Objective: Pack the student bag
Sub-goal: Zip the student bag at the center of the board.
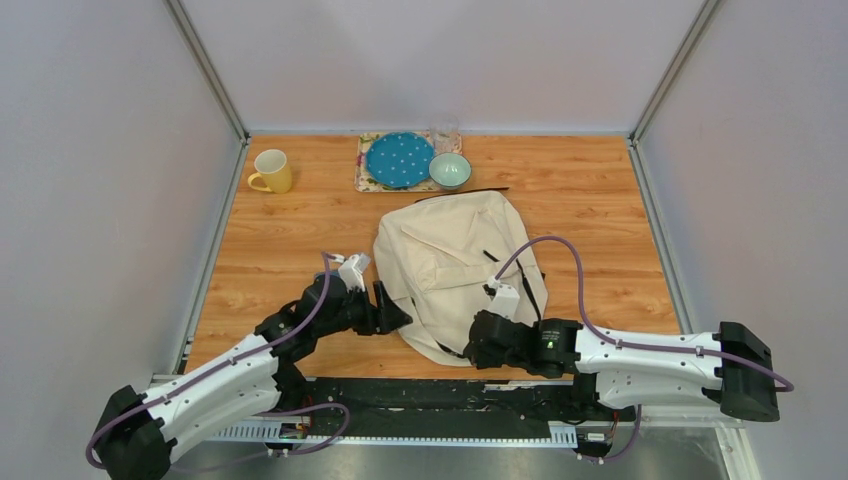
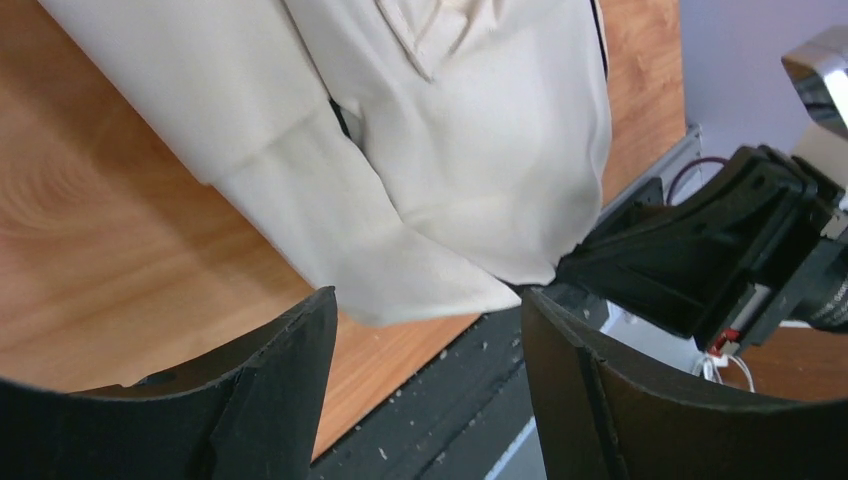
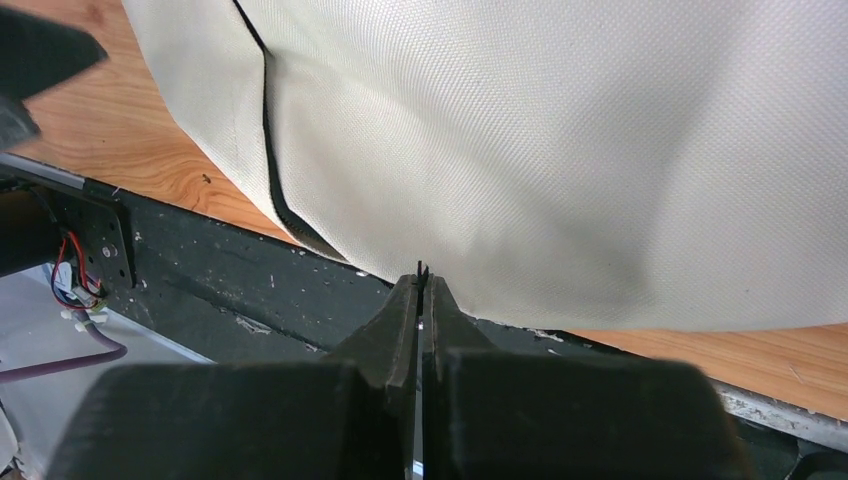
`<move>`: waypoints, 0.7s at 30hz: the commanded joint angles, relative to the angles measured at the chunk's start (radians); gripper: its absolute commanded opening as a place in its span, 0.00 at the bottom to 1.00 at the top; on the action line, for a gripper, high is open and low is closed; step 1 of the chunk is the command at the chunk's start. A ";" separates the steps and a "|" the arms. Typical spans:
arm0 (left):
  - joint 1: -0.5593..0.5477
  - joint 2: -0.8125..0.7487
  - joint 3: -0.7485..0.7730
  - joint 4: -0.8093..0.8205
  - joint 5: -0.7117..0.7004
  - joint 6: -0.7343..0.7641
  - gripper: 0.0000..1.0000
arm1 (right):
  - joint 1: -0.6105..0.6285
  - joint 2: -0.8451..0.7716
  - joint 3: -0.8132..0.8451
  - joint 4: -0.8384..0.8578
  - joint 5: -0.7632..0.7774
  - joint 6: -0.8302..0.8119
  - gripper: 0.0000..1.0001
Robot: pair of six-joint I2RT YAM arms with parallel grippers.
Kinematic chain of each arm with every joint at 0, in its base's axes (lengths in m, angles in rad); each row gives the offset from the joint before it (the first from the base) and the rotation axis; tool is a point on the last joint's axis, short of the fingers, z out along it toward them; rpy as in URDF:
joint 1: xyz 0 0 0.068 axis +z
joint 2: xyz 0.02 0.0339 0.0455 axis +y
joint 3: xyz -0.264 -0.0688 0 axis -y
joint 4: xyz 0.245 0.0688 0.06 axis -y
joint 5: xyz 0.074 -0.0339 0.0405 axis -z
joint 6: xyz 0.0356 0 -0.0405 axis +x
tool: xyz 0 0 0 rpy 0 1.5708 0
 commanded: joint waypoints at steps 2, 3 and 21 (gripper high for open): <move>-0.155 -0.059 -0.080 0.010 -0.087 -0.230 0.75 | 0.006 -0.014 -0.002 0.033 0.049 0.021 0.00; -0.170 -0.059 -0.089 0.024 -0.103 -0.250 0.76 | 0.006 -0.017 -0.003 0.031 0.049 0.026 0.00; -0.229 0.204 -0.054 0.366 -0.091 -0.418 0.81 | 0.006 -0.001 -0.017 0.071 0.018 0.021 0.00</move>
